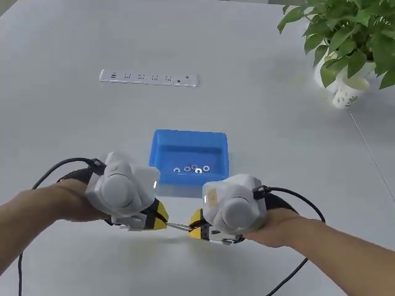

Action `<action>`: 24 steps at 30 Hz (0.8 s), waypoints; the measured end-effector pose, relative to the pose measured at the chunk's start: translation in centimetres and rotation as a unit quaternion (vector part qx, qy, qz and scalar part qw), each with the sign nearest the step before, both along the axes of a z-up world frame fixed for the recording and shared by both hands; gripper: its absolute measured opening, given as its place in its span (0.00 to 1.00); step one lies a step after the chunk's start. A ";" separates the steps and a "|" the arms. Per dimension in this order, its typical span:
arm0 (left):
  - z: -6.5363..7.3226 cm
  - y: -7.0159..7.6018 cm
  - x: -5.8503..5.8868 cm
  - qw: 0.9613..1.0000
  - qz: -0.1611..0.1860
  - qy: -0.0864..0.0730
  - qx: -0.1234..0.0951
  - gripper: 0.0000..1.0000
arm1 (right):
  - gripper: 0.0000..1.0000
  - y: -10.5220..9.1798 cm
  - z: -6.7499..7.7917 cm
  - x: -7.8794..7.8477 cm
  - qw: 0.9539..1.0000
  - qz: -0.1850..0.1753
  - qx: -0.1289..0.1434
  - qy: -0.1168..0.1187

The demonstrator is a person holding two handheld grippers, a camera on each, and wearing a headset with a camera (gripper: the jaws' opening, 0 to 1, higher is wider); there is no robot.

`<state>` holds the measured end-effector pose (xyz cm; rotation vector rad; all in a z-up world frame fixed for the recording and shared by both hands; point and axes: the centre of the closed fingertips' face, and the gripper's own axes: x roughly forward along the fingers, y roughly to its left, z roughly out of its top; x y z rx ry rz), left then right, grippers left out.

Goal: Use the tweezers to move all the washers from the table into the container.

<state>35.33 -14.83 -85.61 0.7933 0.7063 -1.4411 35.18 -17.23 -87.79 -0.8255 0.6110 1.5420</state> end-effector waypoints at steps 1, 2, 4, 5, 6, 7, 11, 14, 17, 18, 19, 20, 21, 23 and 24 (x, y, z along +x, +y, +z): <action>-0.1 0.1 0.1 1.000 0.002 0.001 0.001 0.05 | 0.06 0.1 -0.1 0.0 1.000 0.001 -0.001 0.001; -0.4 0.2 0.1 1.000 0.003 0.002 0.003 0.05 | 0.06 0.1 -0.1 0.0 1.000 0.001 -0.001 0.002; -0.7 0.3 0.0 1.000 0.004 0.004 0.007 0.05 | 0.06 0.2 -0.3 0.0 1.000 0.001 0.000 0.003; -0.7 0.3 -0.1 1.000 0.005 0.005 0.008 0.05 | 0.06 0.2 -0.3 -0.1 1.000 0.002 -0.001 0.003; -0.8 0.3 -0.1 1.000 0.006 0.005 0.009 0.05 | 0.06 0.2 -0.4 -0.1 1.000 0.004 -0.003 0.001; -0.9 0.4 -0.2 1.000 0.006 0.005 0.010 0.05 | 0.06 0.2 -0.4 -0.1 1.000 0.005 -0.003 0.000; -1.6 0.5 -0.3 1.000 0.011 0.009 0.012 0.05 | 0.06 0.2 -0.7 -0.2 1.000 0.008 -0.007 0.001; -2.0 0.4 -0.4 1.000 0.011 0.012 0.016 0.05 | 0.07 0.2 -0.8 -0.3 1.000 0.009 -0.011 0.003; -2.5 0.4 -0.4 1.000 0.014 0.016 0.017 0.05 | 0.07 0.0 -1.1 -0.4 1.000 0.009 -0.015 0.006; -2.6 0.3 -0.5 1.000 0.014 0.016 0.018 0.05 | 0.07 0.0 -1.1 -0.4 1.000 0.010 -0.016 0.006; -2.7 0.3 -0.5 1.000 0.014 0.017 0.019 0.05 | 0.08 -0.1 -1.2 -0.5 1.000 0.009 -0.017 0.009; -2.9 0.2 -0.6 1.000 0.014 0.019 0.019 0.05 | 0.08 -0.1 -1.2 -0.5 1.000 0.009 -0.018 0.009; -3.0 0.2 -0.6 1.000 0.014 0.020 0.020 0.05 | 0.08 -0.2 -1.3 -0.5 1.000 0.010 -0.018 0.008; -3.1 0.1 -0.7 0.999 0.017 0.022 0.019 0.05 | 0.09 -0.3 -1.4 -0.5 1.000 0.008 -0.018 0.010; -3.2 0.0 -0.7 0.999 0.018 0.023 0.019 0.05 | 0.09 -0.4 -1.4 -0.5 1.000 0.008 -0.018 0.010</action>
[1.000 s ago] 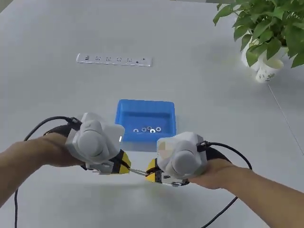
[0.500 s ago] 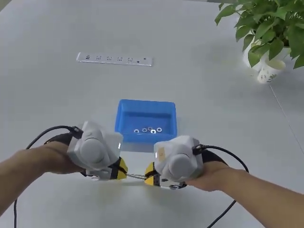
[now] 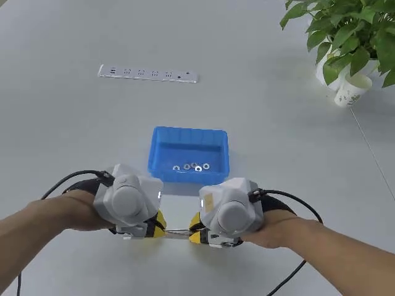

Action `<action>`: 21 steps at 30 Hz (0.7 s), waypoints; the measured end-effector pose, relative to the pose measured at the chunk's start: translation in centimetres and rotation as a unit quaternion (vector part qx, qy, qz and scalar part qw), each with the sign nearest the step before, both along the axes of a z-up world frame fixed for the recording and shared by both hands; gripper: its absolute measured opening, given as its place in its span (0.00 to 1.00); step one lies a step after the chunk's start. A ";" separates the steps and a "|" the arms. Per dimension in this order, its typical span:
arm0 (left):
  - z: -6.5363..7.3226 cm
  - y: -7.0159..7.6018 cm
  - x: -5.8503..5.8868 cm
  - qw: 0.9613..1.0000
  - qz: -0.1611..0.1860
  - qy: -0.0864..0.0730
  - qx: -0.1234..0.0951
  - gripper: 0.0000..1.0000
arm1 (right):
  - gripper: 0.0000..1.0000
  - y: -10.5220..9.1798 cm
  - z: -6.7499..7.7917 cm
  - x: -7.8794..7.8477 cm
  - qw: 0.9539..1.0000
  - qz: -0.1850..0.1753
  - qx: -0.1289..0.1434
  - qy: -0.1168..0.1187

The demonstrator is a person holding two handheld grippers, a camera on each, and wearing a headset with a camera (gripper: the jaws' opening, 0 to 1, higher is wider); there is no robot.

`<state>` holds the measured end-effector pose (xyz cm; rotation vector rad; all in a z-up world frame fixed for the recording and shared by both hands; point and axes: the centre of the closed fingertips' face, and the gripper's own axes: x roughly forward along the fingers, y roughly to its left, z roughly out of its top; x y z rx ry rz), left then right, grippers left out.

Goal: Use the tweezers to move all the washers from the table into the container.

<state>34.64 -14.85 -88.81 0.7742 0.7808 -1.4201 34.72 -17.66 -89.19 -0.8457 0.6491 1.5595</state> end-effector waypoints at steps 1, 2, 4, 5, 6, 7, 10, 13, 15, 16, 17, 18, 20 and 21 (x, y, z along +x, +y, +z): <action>-0.1 -0.1 0.0 1.000 0.000 0.001 0.000 0.06 | 0.09 -0.1 0.0 0.0 1.000 0.000 0.000 0.001; -0.1 -0.1 -0.1 1.000 -0.001 0.001 0.000 0.06 | 0.10 -0.2 0.0 0.0 1.000 -0.002 0.000 0.002; -0.2 -0.2 -0.1 1.000 0.000 0.004 0.000 0.06 | 0.10 -0.2 -0.1 0.1 1.000 -0.007 0.001 0.003; -0.3 -0.2 -0.1 1.000 0.000 0.005 0.001 0.06 | 0.10 -0.3 0.0 0.1 1.000 -0.009 0.002 0.006; -0.3 -0.2 -0.1 1.000 0.000 0.006 0.001 0.06 | 0.10 -0.3 -0.1 0.1 1.000 -0.010 0.002 0.007; -0.3 -0.2 0.0 1.000 0.001 0.008 0.000 0.06 | 0.10 -0.3 0.0 0.1 1.000 -0.011 0.002 0.009; -0.2 -0.3 0.0 1.000 0.001 0.012 -0.001 0.06 | 0.11 -0.3 0.0 0.1 1.000 -0.018 0.003 0.017; -0.2 -0.3 0.0 1.000 0.000 0.015 -0.001 0.06 | 0.11 -0.3 0.0 0.2 0.999 -0.022 0.004 0.023; -0.2 -0.3 0.1 1.000 -0.002 0.015 0.000 0.06 | 0.11 -0.3 -0.1 0.2 0.999 -0.022 0.003 0.023; -0.2 -0.4 0.1 1.000 -0.002 0.016 0.000 0.06 | 0.12 -0.3 -0.1 0.2 0.999 -0.022 0.003 0.023; -0.2 -0.4 0.0 1.000 -0.004 0.018 0.001 0.07 | 0.12 -0.3 0.0 0.2 0.999 -0.023 0.003 0.025; -0.2 -0.4 0.0 1.000 -0.005 0.019 0.001 0.08 | 0.12 -0.4 0.0 0.2 0.999 -0.024 0.003 0.025; -0.2 -0.4 0.0 1.000 -0.006 0.018 0.002 0.08 | 0.13 -0.4 0.0 0.2 0.999 -0.026 0.002 0.026; -0.2 -0.4 0.0 1.000 -0.006 0.018 0.003 0.08 | 0.13 -0.4 0.0 0.2 0.999 -0.028 0.002 0.027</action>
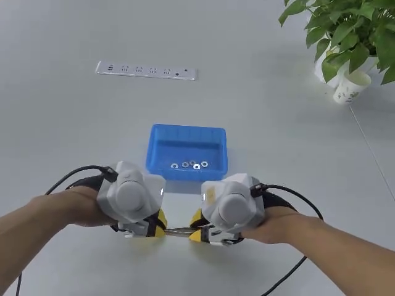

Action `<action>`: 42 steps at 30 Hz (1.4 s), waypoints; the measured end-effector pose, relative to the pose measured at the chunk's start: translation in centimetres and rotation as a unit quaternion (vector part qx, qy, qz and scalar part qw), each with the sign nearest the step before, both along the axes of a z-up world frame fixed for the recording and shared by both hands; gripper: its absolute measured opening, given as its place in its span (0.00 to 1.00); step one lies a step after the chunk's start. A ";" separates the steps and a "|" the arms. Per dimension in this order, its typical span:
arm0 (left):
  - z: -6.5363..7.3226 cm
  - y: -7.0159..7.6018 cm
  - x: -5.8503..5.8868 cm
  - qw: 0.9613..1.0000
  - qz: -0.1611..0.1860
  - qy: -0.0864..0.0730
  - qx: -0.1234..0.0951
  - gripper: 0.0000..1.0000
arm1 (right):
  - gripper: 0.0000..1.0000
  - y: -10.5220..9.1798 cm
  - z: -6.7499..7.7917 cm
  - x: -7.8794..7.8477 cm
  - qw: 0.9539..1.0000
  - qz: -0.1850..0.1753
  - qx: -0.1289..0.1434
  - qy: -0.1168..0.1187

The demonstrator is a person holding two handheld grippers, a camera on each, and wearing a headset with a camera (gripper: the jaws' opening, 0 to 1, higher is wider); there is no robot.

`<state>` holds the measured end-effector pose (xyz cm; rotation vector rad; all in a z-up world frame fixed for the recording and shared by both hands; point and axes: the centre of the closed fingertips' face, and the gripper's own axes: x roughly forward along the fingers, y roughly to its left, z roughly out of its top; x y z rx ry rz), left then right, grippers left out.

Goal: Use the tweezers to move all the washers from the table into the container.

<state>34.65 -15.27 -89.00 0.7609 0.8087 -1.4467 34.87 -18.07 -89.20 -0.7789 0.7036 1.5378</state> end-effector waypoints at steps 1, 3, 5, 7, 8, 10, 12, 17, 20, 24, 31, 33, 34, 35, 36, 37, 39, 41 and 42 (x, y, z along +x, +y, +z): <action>0.0 0.0 0.0 1.000 0.000 0.001 0.000 0.09 | 0.14 0.0 0.0 0.0 1.000 0.000 -0.001 -0.002; 0.0 0.0 0.0 1.000 -0.001 0.001 0.000 0.09 | 0.15 0.0 0.0 0.1 1.000 -0.001 -0.001 -0.001; 0.0 0.0 0.0 1.000 -0.001 0.000 0.001 0.10 | 0.16 -0.1 0.0 0.2 1.000 -0.002 -0.002 -0.004; 0.0 0.0 -0.1 1.000 0.000 0.000 0.003 0.11 | 0.19 -0.2 0.0 0.4 1.000 -0.004 -0.004 -0.008; 0.1 0.1 0.0 1.000 0.001 -0.001 0.005 0.12 | 0.19 -0.2 0.1 0.4 1.000 -0.005 -0.006 -0.008; 0.1 0.3 0.1 1.000 0.006 -0.003 0.008 0.15 | 0.20 -0.3 0.2 0.5 1.000 -0.008 -0.003 -0.008; 0.2 0.6 0.1 1.000 0.008 -0.004 0.009 0.18 | 0.22 -0.5 0.6 0.8 1.000 -0.014 0.000 -0.011; 1.1 1.5 0.3 1.000 0.030 -0.006 0.002 0.24 | 0.26 -1.0 2.0 1.5 0.999 -0.040 0.017 -0.013; 1.7 2.2 0.4 0.999 0.050 -0.004 -0.007 0.27 | 0.30 -1.6 2.7 1.9 0.998 -0.057 0.024 -0.015; 2.8 2.8 0.7 0.996 0.087 -0.003 -0.034 0.30 | 0.34 -2.5 3.6 2.6 0.995 -0.091 0.040 -0.014; 4.2 3.9 0.9 0.987 0.141 -0.010 -0.071 0.38 | 0.44 -4.4 4.7 3.1 0.987 -0.146 0.063 -0.014; 4.5 4.2 0.8 0.985 0.152 -0.013 -0.083 0.40 | 0.47 -5.0 4.9 3.1 0.985 -0.159 0.069 -0.017; 4.6 4.3 0.8 0.983 0.159 -0.015 -0.087 0.42 | 0.49 -5.2 5.0 3.1 0.983 -0.167 0.071 -0.018; 4.8 4.3 0.8 0.981 0.167 -0.017 -0.092 0.43 | 0.50 -5.5 5.0 3.1 0.982 -0.172 0.073 -0.017; 5.0 4.4 0.7 0.979 0.176 -0.018 -0.100 0.45 | 0.52 -5.9 5.2 3.1 0.980 -0.182 0.080 -0.019; 5.2 4.5 0.7 0.976 0.187 -0.019 -0.108 0.47 | 0.54 -6.1 5.4 3.3 0.978 -0.191 0.087 -0.023; 5.9 4.6 0.7 0.969 0.210 -0.026 -0.128 0.51 | 0.58 -6.9 5.9 3.7 0.970 -0.219 0.101 -0.032; 6.3 5.1 0.7 0.962 0.230 -0.032 -0.144 0.56 | 0.62 -7.5 6.4 3.8 0.965 -0.234 0.115 -0.035; 6.5 5.2 0.6 0.960 0.235 -0.036 -0.148 0.58 | 0.64 -7.9 6.6 3.9 0.962 -0.240 0.121 -0.039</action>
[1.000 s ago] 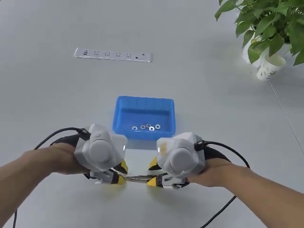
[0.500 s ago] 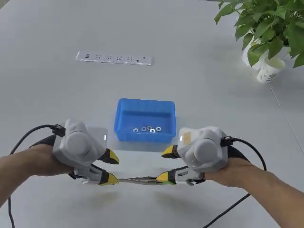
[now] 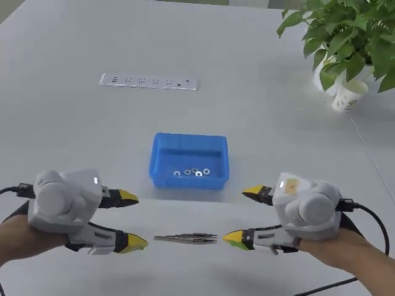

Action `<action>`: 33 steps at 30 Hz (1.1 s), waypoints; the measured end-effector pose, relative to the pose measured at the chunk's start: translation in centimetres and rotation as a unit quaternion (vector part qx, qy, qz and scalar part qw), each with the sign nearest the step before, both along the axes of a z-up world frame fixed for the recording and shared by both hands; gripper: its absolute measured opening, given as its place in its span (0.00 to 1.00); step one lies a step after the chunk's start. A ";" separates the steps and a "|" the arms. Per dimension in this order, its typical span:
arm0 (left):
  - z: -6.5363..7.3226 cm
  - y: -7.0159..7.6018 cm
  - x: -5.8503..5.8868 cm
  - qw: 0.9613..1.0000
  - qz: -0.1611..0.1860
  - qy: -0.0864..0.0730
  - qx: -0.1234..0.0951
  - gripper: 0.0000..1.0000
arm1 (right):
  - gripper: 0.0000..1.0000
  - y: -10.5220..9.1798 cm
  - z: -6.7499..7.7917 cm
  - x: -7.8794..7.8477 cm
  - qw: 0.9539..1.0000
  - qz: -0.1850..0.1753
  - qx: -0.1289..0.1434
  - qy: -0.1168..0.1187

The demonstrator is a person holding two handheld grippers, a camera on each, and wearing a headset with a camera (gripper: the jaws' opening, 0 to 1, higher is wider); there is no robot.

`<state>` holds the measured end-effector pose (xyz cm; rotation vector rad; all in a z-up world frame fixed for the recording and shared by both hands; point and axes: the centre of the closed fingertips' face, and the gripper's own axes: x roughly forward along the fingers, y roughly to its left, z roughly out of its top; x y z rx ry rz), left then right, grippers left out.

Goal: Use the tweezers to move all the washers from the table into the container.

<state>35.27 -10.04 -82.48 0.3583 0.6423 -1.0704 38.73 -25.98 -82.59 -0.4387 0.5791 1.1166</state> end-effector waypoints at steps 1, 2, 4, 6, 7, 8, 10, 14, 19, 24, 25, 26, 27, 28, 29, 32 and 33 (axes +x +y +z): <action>0.2 0.1 0.0 1.000 0.007 -0.005 -0.005 0.60 | 0.66 -0.3 0.2 0.0 1.000 -0.006 0.004 -0.003; 0.5 0.3 0.0 1.000 0.016 -0.009 -0.010 0.63 | 0.68 -0.5 0.3 0.1 1.000 -0.013 0.008 -0.007; 1.0 0.4 0.1 0.999 0.035 -0.014 -0.025 0.69 | 0.71 -1.0 0.6 0.0 0.999 -0.025 0.020 -0.008; 1.7 0.6 0.4 0.997 0.057 -0.022 -0.042 0.73 | 0.75 -1.3 0.9 -0.1 0.999 -0.034 0.031 -0.010; 1.9 0.7 0.5 0.997 0.063 -0.024 -0.046 0.76 | 0.77 -1.5 1.0 -0.1 0.999 -0.037 0.035 -0.012; 2.3 0.7 0.6 0.996 0.071 -0.029 -0.056 0.78 | 0.78 -1.7 1.1 -0.1 0.998 -0.042 0.039 -0.011; 2.6 0.8 0.6 0.995 0.078 -0.033 -0.060 0.81 | 0.79 -2.0 1.4 -0.1 0.997 -0.052 0.051 -0.010; 3.3 0.9 0.7 0.991 0.100 -0.047 -0.075 0.87 | 0.84 -2.6 1.6 -0.2 0.996 -0.063 0.062 -0.015; 3.7 0.9 0.2 0.990 0.104 -0.058 -0.081 0.95 | 0.90 -3.1 2.1 -0.3 0.994 -0.072 0.073 -0.030; 3.7 1.1 0.0 0.990 0.102 -0.066 -0.077 0.99 | 0.99 -3.4 2.1 -0.5 0.994 -0.077 0.075 -0.037; 3.7 1.1 -0.1 0.990 0.098 -0.069 -0.073 0.99 | 1.00 -3.4 2.1 -0.5 0.994 -0.074 0.075 -0.039; 3.7 1.2 -0.1 0.990 0.095 -0.070 -0.070 0.99 | 1.00 -3.3 2.1 -0.6 0.994 -0.070 0.074 -0.041; 3.7 1.2 -0.1 0.991 0.095 -0.071 -0.070 0.99 | 1.00 -3.4 2.0 -0.6 0.994 -0.068 0.071 -0.042; 3.7 1.3 0.0 0.991 0.095 -0.071 -0.069 0.99 | 1.00 -3.3 2.1 -0.7 0.994 -0.065 0.073 -0.043; 3.7 1.4 0.0 0.991 0.095 -0.071 -0.069 0.99 | 1.00 -3.2 2.1 -0.8 0.994 -0.064 0.075 -0.044; 3.7 1.5 0.2 0.991 0.093 -0.075 -0.065 0.99 | 1.00 -3.3 2.0 -0.8 0.994 -0.063 0.071 -0.044; 3.7 1.5 0.2 0.991 0.092 -0.074 -0.065 0.99 | 1.00 -3.3 1.9 -0.8 0.995 -0.064 0.069 -0.044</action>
